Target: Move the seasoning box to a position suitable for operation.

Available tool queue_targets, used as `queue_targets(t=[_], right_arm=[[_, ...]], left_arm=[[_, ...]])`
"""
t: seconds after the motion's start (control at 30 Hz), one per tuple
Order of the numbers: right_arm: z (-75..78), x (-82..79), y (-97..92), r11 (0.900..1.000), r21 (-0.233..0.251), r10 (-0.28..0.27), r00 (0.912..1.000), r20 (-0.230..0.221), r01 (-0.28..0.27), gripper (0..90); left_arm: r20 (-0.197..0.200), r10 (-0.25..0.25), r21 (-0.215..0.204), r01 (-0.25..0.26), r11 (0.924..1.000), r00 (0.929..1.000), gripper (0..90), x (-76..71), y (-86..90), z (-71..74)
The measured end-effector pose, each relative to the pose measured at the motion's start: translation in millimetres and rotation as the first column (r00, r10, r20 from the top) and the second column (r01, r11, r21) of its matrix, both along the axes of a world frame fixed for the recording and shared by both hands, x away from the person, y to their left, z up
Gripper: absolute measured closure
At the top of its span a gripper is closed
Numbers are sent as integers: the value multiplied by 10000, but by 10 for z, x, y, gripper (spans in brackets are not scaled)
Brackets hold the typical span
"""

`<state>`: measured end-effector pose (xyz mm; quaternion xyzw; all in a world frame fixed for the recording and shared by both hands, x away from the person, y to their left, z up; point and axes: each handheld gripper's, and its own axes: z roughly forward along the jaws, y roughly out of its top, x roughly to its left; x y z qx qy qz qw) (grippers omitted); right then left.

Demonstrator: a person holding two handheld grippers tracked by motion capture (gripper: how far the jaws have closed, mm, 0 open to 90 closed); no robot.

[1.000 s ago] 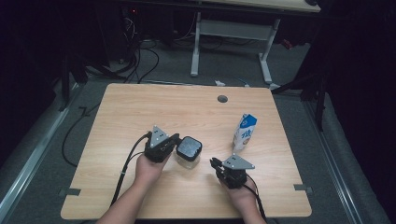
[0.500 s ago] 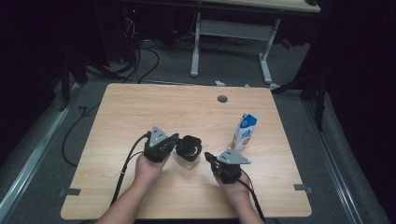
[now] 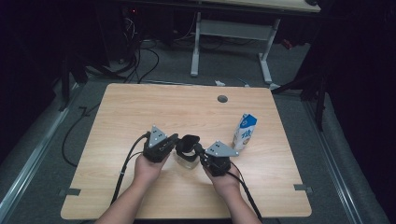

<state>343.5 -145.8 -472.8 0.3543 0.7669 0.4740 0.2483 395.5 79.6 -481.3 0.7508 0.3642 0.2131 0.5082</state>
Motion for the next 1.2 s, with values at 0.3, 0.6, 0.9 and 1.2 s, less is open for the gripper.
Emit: queue_targets(t=[0.3, 0.6, 0.9, 1.2], right_arm=[[-12, -1, 10, 10000, -29, -20, 10000, -38, 20, 897], [3, -3, 8, 10000, 70, 7, 10000, -26, -7, 897], [36, -10, 30, 9998, 178, 57, 10000, 28, -57, 898], [63, -16, 41, 9999, 117, 70, 9999, 84, -71, 898]], left_arm=[[-164, 58, 64, -57, 10000, 9998, 880, -161, 283, -91], [-367, -521, -89, 518, 9986, 9980, 885, -422, 232, -208], [-225, -1078, -263, 1072, 9939, 9939, 875, -541, 58, -137], [-166, -1189, -399, 1181, 9922, 9928, 864, -562, -11, -113]])
